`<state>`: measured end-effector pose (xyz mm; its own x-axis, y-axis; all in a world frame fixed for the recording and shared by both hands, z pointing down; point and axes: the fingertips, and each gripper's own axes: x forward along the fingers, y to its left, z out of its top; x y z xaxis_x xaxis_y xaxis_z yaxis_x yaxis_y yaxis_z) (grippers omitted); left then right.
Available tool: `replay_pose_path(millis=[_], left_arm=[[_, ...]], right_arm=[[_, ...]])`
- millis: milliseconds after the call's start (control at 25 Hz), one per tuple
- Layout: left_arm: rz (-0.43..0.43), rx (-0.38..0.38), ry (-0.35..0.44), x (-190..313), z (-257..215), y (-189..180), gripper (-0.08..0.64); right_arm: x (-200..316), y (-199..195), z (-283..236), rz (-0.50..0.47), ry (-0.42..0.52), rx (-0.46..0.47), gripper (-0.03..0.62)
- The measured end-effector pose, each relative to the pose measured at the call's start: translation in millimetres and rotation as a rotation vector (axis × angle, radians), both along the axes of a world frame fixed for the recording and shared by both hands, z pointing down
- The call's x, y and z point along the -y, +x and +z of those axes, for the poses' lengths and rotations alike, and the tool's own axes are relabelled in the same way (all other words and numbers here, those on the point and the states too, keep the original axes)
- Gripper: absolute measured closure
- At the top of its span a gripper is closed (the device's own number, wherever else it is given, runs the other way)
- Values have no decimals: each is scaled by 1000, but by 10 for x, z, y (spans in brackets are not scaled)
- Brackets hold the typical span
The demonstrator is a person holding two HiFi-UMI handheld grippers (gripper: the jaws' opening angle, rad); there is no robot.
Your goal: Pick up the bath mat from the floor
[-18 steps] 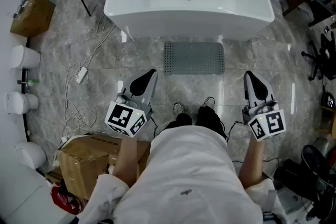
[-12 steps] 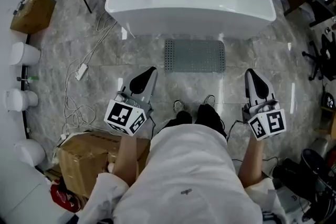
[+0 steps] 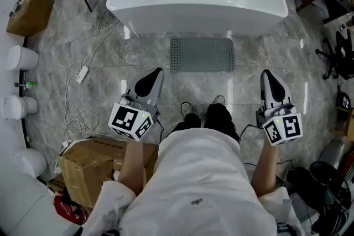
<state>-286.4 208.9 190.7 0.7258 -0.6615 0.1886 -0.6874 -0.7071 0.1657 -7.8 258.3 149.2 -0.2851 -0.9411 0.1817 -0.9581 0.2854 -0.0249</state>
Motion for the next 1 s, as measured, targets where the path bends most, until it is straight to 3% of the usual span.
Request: replay_pose_path(millis=[400,1000], left_arm=[[13,21,-32,210,110,287,546],[-64,63,-38,871,44,1170,546]], right_arm=[[97,377,175,62,-60,15,583],[1022,1429,226,5,-61,71,583]])
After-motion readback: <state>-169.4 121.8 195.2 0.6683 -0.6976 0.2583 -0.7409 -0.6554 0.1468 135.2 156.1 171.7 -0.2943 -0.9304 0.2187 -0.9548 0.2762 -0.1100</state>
